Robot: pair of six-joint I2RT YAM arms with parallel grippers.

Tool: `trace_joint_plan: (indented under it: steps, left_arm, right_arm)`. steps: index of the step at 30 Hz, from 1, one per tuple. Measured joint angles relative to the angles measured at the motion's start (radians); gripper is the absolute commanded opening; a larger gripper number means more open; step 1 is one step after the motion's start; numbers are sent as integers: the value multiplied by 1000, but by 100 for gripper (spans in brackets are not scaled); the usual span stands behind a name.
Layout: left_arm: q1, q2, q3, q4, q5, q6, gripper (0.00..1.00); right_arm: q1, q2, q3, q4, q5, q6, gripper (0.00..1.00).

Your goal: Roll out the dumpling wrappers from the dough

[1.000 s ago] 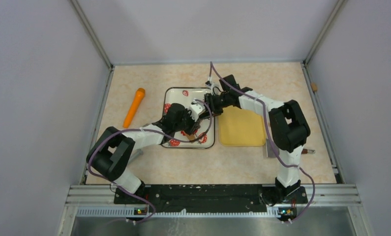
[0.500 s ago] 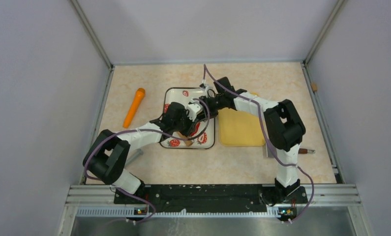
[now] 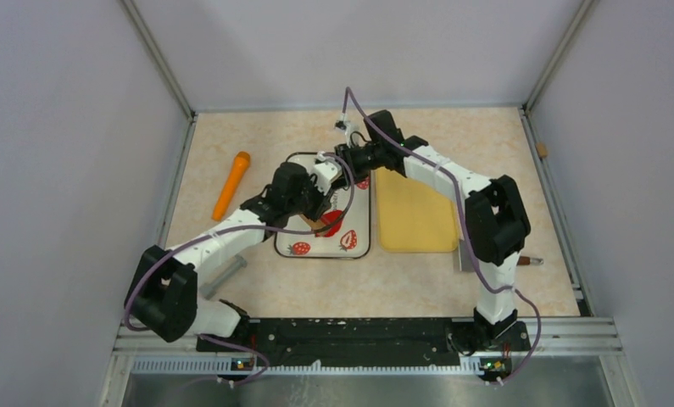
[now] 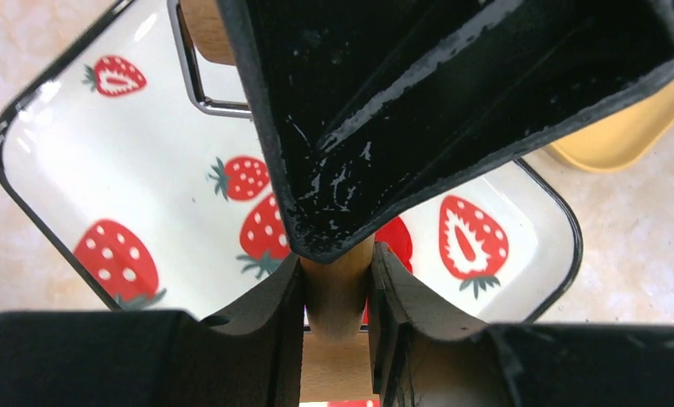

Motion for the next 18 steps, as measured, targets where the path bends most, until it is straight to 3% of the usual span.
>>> trace_joint_plan:
  steps: [12, 18]
  left_arm:
    - [-13, 264, 57, 179, -32, -14, 0]
    - [-18, 275, 53, 185, -57, -72, 0]
  right_arm:
    - [-35, 54, -3, -22, 118, -140, 0]
    - [-47, 74, -18, 12, 92, -129, 0]
